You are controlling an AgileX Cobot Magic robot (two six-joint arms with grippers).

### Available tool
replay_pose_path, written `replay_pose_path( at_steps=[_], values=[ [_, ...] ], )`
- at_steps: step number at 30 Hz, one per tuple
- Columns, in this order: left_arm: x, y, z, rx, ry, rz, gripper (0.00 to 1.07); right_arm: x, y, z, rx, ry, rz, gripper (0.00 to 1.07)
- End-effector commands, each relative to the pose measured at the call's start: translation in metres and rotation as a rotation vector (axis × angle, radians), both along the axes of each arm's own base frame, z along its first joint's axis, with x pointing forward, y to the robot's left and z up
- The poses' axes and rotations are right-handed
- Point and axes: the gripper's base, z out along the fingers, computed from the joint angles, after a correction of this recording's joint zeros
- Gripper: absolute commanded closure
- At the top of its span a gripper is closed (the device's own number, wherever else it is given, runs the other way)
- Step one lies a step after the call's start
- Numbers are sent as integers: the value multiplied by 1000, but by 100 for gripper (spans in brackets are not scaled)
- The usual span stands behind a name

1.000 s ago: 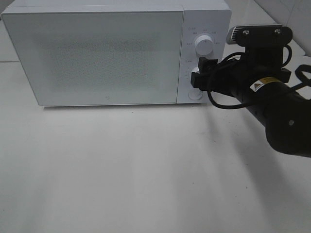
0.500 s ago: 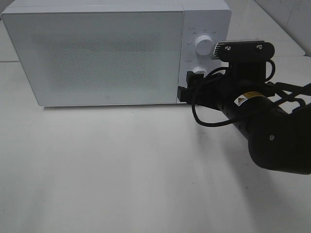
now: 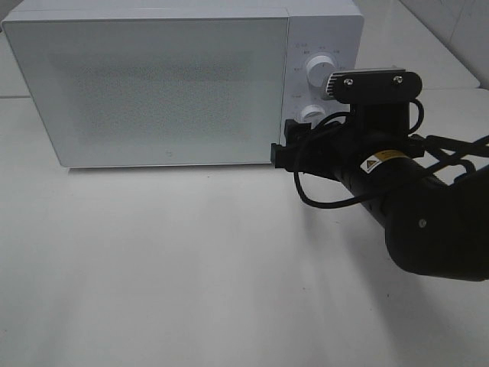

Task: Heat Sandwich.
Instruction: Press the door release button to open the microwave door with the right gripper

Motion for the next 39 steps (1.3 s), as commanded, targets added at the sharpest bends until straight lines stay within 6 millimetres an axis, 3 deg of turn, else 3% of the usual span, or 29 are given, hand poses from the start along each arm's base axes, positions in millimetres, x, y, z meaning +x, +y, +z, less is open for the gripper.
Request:
replay_pose_path(
  at_steps=[1,8,16,17,24,26,31,34,35,36,39],
  values=[
    [0,0,1,-5,-15,-4,9,0,2,1,12,4,4,31],
    [0,0,1,-5,-15,-4,9,0,0,0,145,32,-50,31],
    [0,0,1,-5,-15,-4,9,-2,2,-6,670,187,-210,33],
    [0,0,1,-5,-15,-4,9,-2,2,-6,670,187,-210,33],
    [0,0,1,-5,-15,-4,9,-2,2,-6,1108,258,-358,44],
    [0,0,1,-5,-15,-4,9,-3,2,-7,1149,266,-372,47],
    [0,0,1,-5,-15,-4,9,-4,3,-9,1322,318,-445,61],
    [0,0,1,-5,-15,-4,9,-4,3,-10,1394,338,-479,78],
    [0,0,1,-5,-15,-4,9,-4,3,-10,1394,338,-479,78],
    [0,0,1,-5,-15,-4,9,-4,3,-10,1406,341,-486,89],
    [0,0,1,-5,-15,-4,9,-4,3,-10,1407,341,-487,103]
  ],
)
